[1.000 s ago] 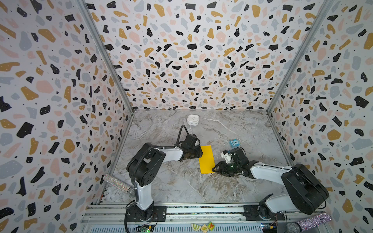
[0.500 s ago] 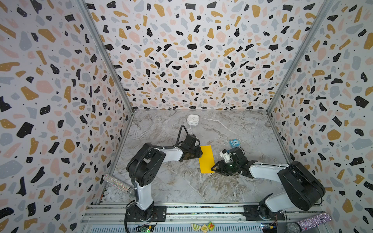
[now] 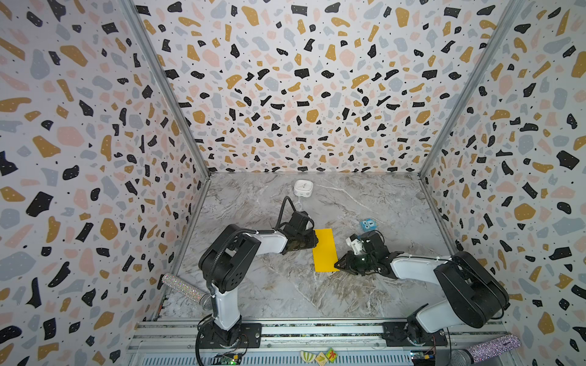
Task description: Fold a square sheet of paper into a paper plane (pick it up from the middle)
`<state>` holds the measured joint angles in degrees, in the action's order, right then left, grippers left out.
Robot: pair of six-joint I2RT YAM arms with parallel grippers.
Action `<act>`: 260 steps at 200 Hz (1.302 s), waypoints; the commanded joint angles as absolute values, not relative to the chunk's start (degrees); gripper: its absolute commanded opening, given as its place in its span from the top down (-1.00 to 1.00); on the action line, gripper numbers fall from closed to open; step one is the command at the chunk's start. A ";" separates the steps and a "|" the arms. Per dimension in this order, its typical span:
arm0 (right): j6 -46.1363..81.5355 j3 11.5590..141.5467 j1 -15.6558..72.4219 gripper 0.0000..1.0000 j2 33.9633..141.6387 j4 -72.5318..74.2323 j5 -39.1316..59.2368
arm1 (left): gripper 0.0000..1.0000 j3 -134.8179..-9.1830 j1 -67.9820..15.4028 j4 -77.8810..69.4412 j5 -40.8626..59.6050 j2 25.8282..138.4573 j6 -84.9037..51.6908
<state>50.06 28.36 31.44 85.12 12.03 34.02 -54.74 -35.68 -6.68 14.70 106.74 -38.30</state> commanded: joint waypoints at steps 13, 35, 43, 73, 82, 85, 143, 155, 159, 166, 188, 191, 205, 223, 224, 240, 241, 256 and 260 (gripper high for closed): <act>48.96 30.89 31.06 0.73 83.91 9.35 32.90 | 0.50 -53.51 -35.51 -6.04 15.73 106.26 -37.53; 47.93 31.49 31.03 0.84 84.28 9.59 32.96 | 0.50 -53.57 -35.51 -6.23 16.36 106.00 -37.21; 47.30 31.88 31.07 0.88 84.34 9.70 32.96 | 0.50 -53.61 -35.51 -6.37 16.71 105.91 -37.18; 44.90 33.87 31.44 0.95 84.85 9.78 33.04 | 0.49 -53.55 -35.51 -6.17 16.88 105.82 -36.82; 44.33 34.60 31.55 0.96 85.03 9.89 33.12 | 0.50 -53.48 -35.51 -6.18 16.80 105.91 -36.74; 44.14 34.81 31.63 0.97 85.07 9.92 33.29 | 0.50 -53.38 -35.51 -6.21 16.79 105.91 -36.79; 40.63 39.38 32.60 0.98 89.55 10.52 35.46 | 0.51 -53.48 -35.51 -5.72 16.79 105.96 -36.32; 40.30 40.22 32.91 0.98 90.50 11.13 35.85 | 0.53 -53.61 -35.51 -5.54 16.62 106.08 -36.21; 40.21 40.44 33.02 0.98 90.84 11.29 35.90 | 0.53 -53.65 -35.51 -5.49 16.61 106.11 -36.13; 40.10 40.96 33.11 0.98 91.38 11.57 35.95 | 0.54 -53.70 -35.51 -5.34 16.45 106.21 -36.06; 40.68 42.05 33.14 0.97 93.19 13.49 36.77 | 0.57 -53.68 -35.51 -5.19 16.25 106.58 -35.86; 40.79 42.16 33.23 0.98 93.43 13.91 36.94 | 0.57 -53.69 -35.51 -5.19 16.26 106.59 -35.83; 41.20 42.58 33.46 0.97 94.66 15.11 37.16 | 0.58 -53.61 -35.51 -5.14 16.17 106.74 -35.72; 41.63 43.10 33.53 0.98 96.16 16.19 37.42 | 0.60 -53.53 -35.51 -4.84 15.91 106.70 -35.43; 41.65 43.13 33.51 0.98 96.25 16.31 37.43 | 0.60 -53.53 -35.51 -4.84 15.91 106.70 -35.42; 42.24 43.67 33.73 0.97 97.36 17.12 37.78 | 0.61 -53.41 -35.51 -4.65 15.74 106.70 -35.35; 42.26 43.72 33.74 0.97 97.42 17.09 37.70 | 0.61 -53.38 -35.51 -4.65 15.69 106.70 -35.34; 42.32 44.29 33.77 0.97 98.18 17.12 37.20 | 0.62 -53.43 -35.51 -4.57 15.68 106.68 -35.25; 42.42 44.36 33.75 0.97 98.36 17.23 37.09 | 0.62 -53.44 -35.46 -4.57 15.68 106.60 -35.22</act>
<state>42.06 42.22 33.41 97.82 15.64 36.82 -54.39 -35.68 -6.61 15.99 106.74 -36.56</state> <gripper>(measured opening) 0.047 0.194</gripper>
